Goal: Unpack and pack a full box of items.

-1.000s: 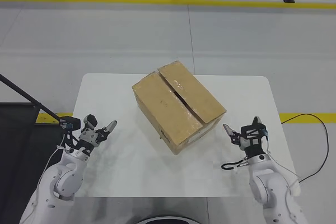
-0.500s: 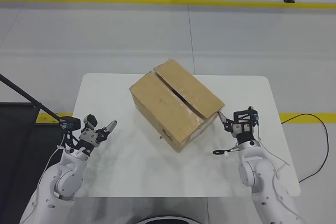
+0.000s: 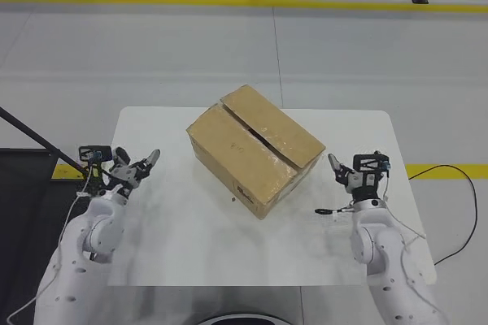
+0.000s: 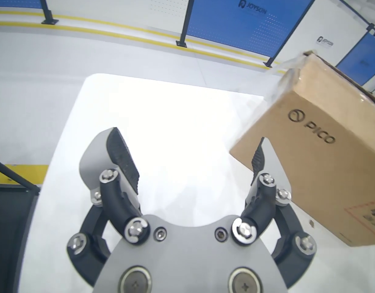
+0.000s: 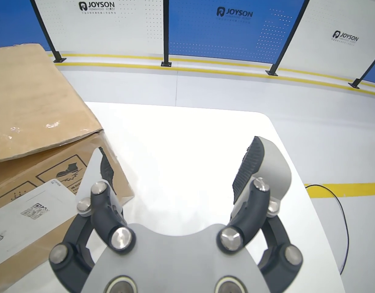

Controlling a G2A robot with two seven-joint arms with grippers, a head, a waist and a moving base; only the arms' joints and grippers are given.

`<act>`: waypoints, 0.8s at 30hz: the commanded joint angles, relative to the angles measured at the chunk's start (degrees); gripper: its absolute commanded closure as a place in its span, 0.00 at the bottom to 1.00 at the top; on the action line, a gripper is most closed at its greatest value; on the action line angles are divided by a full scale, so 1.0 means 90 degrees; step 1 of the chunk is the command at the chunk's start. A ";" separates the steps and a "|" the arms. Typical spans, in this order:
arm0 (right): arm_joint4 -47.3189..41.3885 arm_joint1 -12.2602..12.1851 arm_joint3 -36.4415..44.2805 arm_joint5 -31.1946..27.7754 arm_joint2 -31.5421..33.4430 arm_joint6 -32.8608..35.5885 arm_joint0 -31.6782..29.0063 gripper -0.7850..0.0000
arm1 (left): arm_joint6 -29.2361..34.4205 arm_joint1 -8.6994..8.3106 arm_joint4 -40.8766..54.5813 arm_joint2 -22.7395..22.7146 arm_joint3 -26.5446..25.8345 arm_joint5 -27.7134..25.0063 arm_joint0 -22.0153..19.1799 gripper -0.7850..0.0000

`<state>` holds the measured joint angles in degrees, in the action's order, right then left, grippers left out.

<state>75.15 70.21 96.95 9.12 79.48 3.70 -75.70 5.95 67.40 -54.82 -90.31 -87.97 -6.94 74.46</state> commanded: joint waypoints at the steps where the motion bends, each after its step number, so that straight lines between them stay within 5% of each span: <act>1: -0.0028 -0.0023 0.0185 -0.0074 0.0206 -0.0094 -0.0235 0.00 | 0.0058 0.0007 -0.0286 0.0137 0.0377 0.0142 -0.0454 0.00; 13: -0.0409 -0.0157 0.1577 -0.0984 0.1683 -0.0867 -0.2097 0.00 | -0.0577 0.0231 -0.1292 0.1589 0.3429 -0.0834 -0.3052 0.00; 24: -0.0475 -0.0145 0.1925 -0.1150 0.1961 -0.0908 -0.2424 0.00 | -0.1321 0.0445 -0.1634 0.2381 0.4287 -0.1376 -0.3600 0.00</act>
<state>70.81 68.89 114.30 -1.11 97.22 -4.56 -97.60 -5.47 71.39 -69.36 -68.99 -49.48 -19.05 42.04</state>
